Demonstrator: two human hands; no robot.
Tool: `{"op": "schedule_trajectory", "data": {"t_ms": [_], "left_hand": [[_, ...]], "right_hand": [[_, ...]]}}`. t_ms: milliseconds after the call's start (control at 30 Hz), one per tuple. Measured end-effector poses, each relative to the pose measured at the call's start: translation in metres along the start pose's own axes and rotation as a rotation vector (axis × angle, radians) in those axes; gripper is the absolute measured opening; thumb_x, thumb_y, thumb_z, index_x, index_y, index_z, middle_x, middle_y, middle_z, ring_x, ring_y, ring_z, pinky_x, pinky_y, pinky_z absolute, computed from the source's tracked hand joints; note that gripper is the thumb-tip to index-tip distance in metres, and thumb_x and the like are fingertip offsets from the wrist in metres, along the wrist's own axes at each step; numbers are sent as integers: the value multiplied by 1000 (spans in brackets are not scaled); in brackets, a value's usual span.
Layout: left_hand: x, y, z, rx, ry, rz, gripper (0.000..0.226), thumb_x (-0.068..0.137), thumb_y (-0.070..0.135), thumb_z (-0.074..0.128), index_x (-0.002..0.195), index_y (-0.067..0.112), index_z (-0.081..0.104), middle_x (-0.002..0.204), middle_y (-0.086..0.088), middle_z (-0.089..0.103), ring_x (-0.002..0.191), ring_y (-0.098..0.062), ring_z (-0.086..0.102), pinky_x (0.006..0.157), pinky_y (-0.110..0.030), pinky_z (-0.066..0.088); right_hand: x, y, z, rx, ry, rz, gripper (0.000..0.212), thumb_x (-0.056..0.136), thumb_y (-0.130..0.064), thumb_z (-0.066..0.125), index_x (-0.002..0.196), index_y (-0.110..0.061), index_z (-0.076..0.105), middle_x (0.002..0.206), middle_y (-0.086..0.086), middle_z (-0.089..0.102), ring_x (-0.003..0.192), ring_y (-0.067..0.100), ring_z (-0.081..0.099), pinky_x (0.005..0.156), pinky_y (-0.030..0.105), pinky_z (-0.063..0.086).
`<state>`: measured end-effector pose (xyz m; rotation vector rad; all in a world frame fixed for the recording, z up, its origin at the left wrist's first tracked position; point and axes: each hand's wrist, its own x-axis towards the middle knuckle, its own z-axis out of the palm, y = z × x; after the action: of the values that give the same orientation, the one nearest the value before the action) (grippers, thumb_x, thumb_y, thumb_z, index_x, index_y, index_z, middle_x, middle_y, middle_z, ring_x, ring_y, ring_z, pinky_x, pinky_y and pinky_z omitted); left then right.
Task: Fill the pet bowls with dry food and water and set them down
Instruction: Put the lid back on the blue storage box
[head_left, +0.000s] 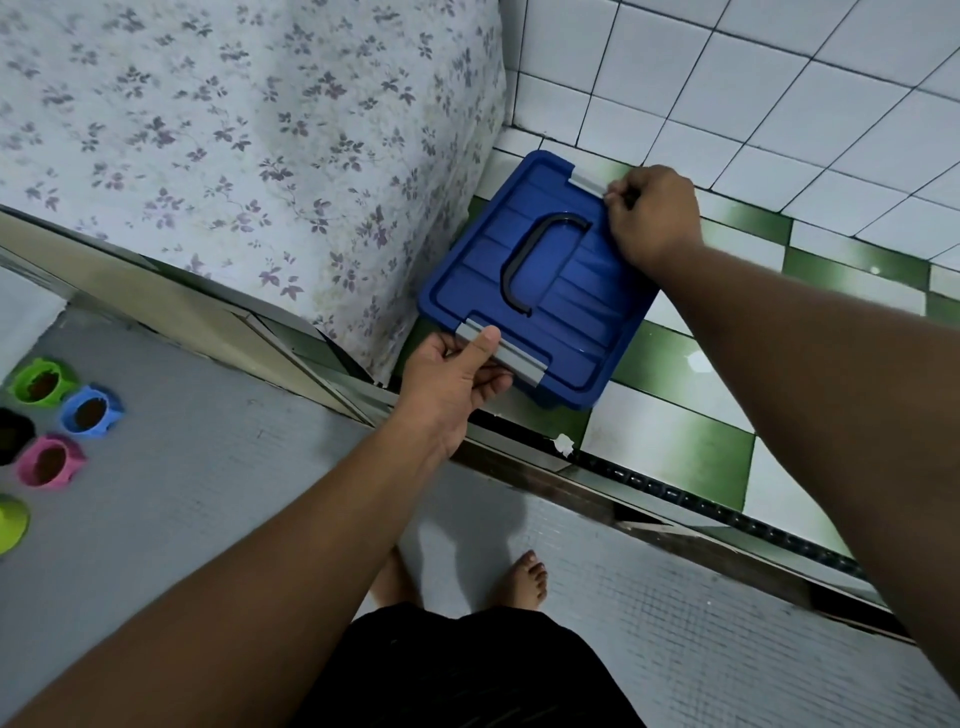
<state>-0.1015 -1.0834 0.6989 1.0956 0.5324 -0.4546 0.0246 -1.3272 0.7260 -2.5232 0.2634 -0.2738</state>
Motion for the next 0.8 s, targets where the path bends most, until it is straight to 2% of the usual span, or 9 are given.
{"op": "schedule_trajectory", "data": {"t_ms": [100, 200, 300, 367, 500, 600, 700, 800], "left_hand": [[-3, 0, 3, 15, 23, 6, 18, 92, 17, 75, 100, 11, 60, 89, -10, 75, 70, -19, 71, 67, -30, 63], [-5, 0, 4, 42, 55, 3, 20, 93, 21, 74, 103, 10, 61, 94, -13, 77, 74, -23, 75, 64, -32, 63], [-6, 0, 1, 58, 94, 4, 27, 95, 26, 72, 113, 8, 63, 99, -13, 79, 82, -24, 78, 68, -32, 63], [-7, 2, -2, 51, 119, 16, 28, 95, 26, 72, 114, 8, 65, 103, -13, 79, 85, -22, 78, 70, -32, 63], [-6, 11, -10, 47, 195, 65, 25, 93, 25, 76, 108, 8, 64, 98, -13, 77, 79, -21, 77, 64, -35, 63], [-2, 22, -22, 154, 245, 132, 32, 87, 25, 83, 105, 12, 59, 106, -14, 74, 91, -28, 75, 74, -49, 65], [-4, 34, -36, 325, 183, 205, 27, 86, 21, 83, 103, 16, 64, 107, -6, 73, 97, -24, 73, 87, -48, 63], [-16, 39, -51, 446, 82, 240, 23, 89, 11, 78, 100, 26, 65, 109, 2, 70, 102, -19, 70, 91, -47, 61]], "right_hand": [[4, 1, -1, 16, -33, 35, 18, 95, -22, 59, 100, -9, 70, 108, 5, 72, 101, 22, 65, 90, 26, 48], [7, 4, -4, 38, -53, 71, 19, 96, -26, 60, 98, -10, 69, 109, 2, 72, 100, 19, 65, 87, 25, 47], [0, 8, -7, 53, -40, 116, 14, 96, -25, 60, 89, -14, 65, 101, -3, 70, 89, 13, 60, 80, 23, 43], [-10, 10, -12, 46, -31, 175, 13, 95, -23, 61, 83, -20, 63, 91, -7, 66, 85, 12, 59, 78, 23, 43], [-44, 16, -29, 120, -24, 366, 20, 85, -28, 74, 71, -18, 63, 86, 0, 68, 82, 16, 61, 72, 25, 46], [-91, 19, -37, 160, 37, 493, 19, 78, -28, 76, 75, -11, 69, 77, 3, 67, 74, 17, 62, 66, 28, 50], [-150, 6, -43, 282, 69, 585, 18, 78, -20, 76, 68, -14, 62, 71, 5, 64, 67, 19, 60, 64, 30, 52], [-211, -10, -39, 503, 103, 631, 17, 85, -14, 74, 94, -14, 60, 81, 10, 65, 65, 18, 60, 58, 27, 50]]}}
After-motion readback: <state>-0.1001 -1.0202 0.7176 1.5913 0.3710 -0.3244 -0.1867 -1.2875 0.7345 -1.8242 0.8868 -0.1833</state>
